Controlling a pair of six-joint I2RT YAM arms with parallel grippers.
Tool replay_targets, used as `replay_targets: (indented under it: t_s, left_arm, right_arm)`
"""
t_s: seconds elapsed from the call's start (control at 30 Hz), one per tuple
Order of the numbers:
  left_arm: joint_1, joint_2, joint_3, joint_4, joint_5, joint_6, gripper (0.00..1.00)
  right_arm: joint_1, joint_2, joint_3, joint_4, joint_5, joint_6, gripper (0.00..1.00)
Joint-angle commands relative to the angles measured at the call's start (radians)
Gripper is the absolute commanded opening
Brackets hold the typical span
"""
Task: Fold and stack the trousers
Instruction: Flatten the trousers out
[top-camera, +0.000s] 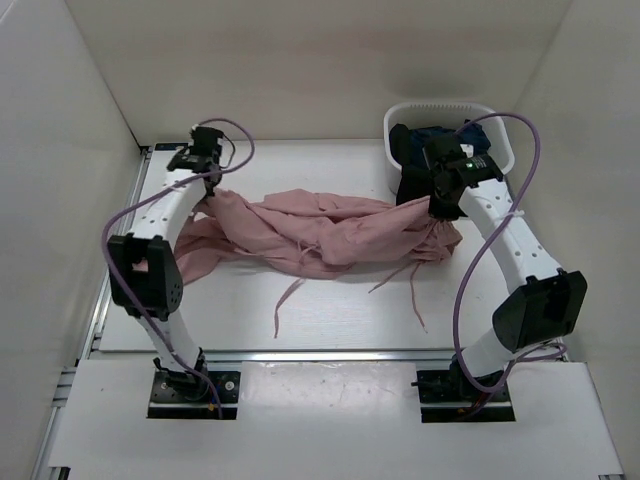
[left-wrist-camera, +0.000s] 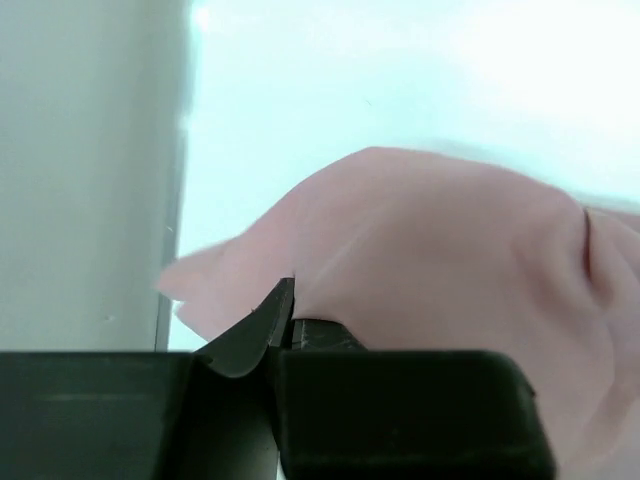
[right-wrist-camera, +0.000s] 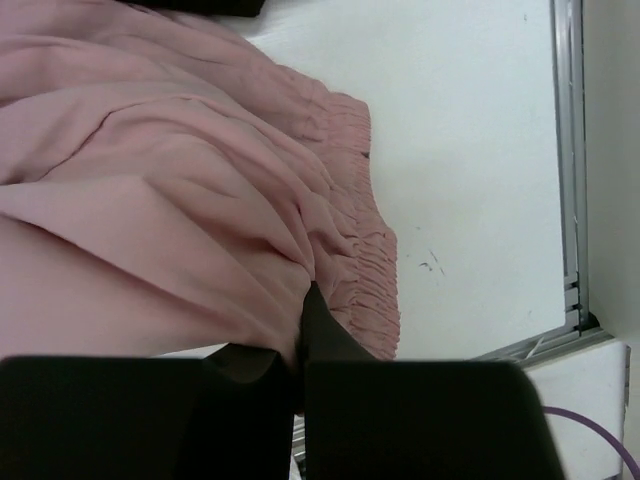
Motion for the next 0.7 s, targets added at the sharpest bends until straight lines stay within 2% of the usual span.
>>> replay_targets:
  t_s: [0.0,0.1,0.13,0.17,0.27,0.3,0.33,0.4,0.5,0.6,0.67]
  left_arm:
    - [0.02,-0.177,-0.11,0.004,0.013,-0.003,0.14]
    - [-0.021,-0.345,-0.345,0.004,0.075,-0.003,0.14]
    - [-0.022,-0.383,-0.507,-0.012,0.086,-0.003,0.16]
    - [-0.031,-0.42,-0.58,-0.025,0.098,-0.003,0.19]
    - [-0.031,-0.56,-0.815,-0.084,0.159,-0.003,0.38]
    - [-0.031,-0.628,-0.854,-0.105,0.19,-0.003,0.53]
    - [-0.031,-0.66,-0.89,-0.172,0.214,-0.003,0.58]
    - [-0.031,-0.718,-0.879,-0.251,0.269,-0.003,0.66]
    - [-0.031,-0.783,-0.75,-0.289,0.294,-0.003,0.77]
    - [-0.007,-0.705,-0.543,-0.289,0.334,-0.003,0.8]
    - [0.014,-0.561,-0.402,-0.289,0.389,-0.003,0.84]
  right_arm:
    - [-0.013,-0.047,0.008,-0.016,0.062,0.006,0.0]
    - [-0.013,-0.098,-0.099,0.029,-0.008,0.035,0.0]
    - [-0.013,-0.108,-0.125,0.038,-0.017,0.035,0.0]
    - [-0.013,-0.118,-0.148,0.049,-0.017,0.05,0.0]
    - [-0.013,-0.139,-0.224,0.058,-0.039,0.063,0.0]
    - [-0.013,-0.15,-0.247,0.058,-0.039,0.072,0.0]
    - [-0.013,-0.15,-0.256,0.058,-0.039,0.072,0.0]
    - [-0.013,-0.15,-0.27,0.058,-0.025,0.072,0.0]
    - [-0.013,-0.15,-0.29,0.058,-0.014,0.072,0.0]
    - [-0.013,-0.15,-0.299,0.067,-0.005,0.072,0.0]
    - [-0.013,-0.15,-0.308,0.076,-0.019,0.072,0.0]
